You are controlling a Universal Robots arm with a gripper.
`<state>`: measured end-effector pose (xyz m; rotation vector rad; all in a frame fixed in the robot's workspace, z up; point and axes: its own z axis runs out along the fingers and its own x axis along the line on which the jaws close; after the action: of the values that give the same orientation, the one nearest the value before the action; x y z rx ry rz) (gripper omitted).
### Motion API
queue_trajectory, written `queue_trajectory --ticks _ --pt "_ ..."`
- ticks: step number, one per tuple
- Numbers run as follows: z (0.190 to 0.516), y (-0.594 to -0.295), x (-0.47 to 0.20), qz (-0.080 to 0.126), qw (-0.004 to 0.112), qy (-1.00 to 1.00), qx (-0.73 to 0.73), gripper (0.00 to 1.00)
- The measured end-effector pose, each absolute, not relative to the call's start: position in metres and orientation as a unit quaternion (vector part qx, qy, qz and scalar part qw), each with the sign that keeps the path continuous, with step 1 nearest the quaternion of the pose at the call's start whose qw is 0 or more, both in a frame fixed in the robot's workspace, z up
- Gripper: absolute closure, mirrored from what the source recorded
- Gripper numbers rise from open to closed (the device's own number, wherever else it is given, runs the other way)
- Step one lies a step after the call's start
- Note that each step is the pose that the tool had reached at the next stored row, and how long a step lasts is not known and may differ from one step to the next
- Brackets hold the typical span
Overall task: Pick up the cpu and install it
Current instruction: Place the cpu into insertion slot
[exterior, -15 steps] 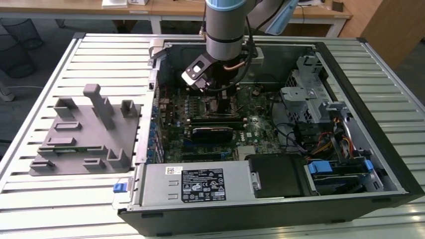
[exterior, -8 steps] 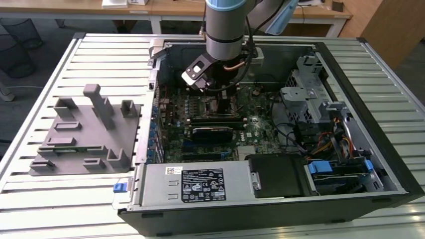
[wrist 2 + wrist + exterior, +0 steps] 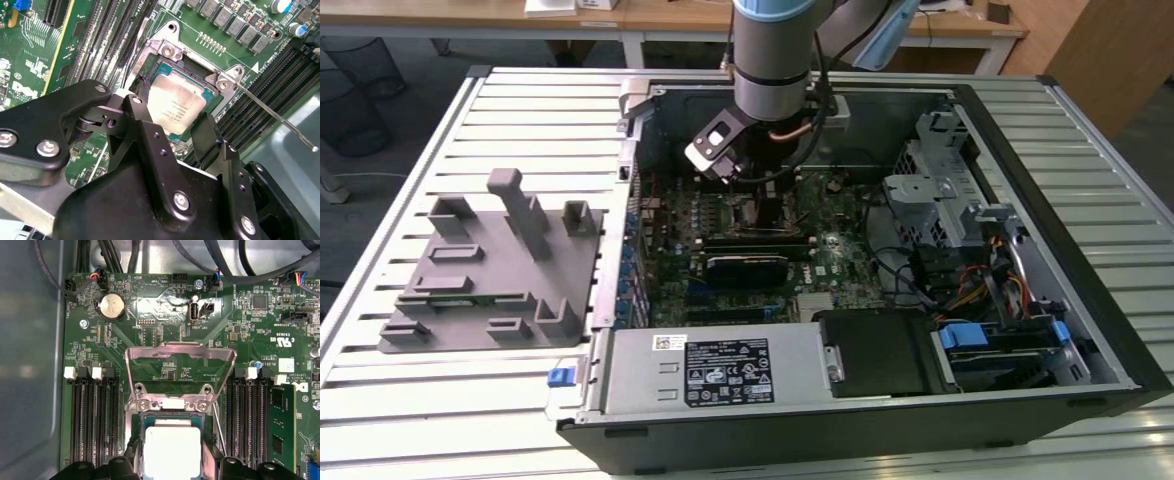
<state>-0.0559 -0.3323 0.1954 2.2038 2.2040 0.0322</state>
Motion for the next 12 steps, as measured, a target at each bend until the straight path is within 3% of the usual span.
queue_trajectory --ticks 3,6,9,11,12 --pt "0.201 -0.332 -0.056 0.01 0.012 0.707 0.707 0.41" --pt "0.206 -0.332 -0.056 0.01 0.012 0.707 0.707 0.53" --pt "0.209 -0.332 -0.056 0.01 0.012 0.707 0.707 0.59" --pt "0.211 -0.332 -0.056 0.01 0.012 0.707 0.707 0.71" --pt "0.211 -0.332 -0.056 0.01 0.012 0.707 0.707 0.71"
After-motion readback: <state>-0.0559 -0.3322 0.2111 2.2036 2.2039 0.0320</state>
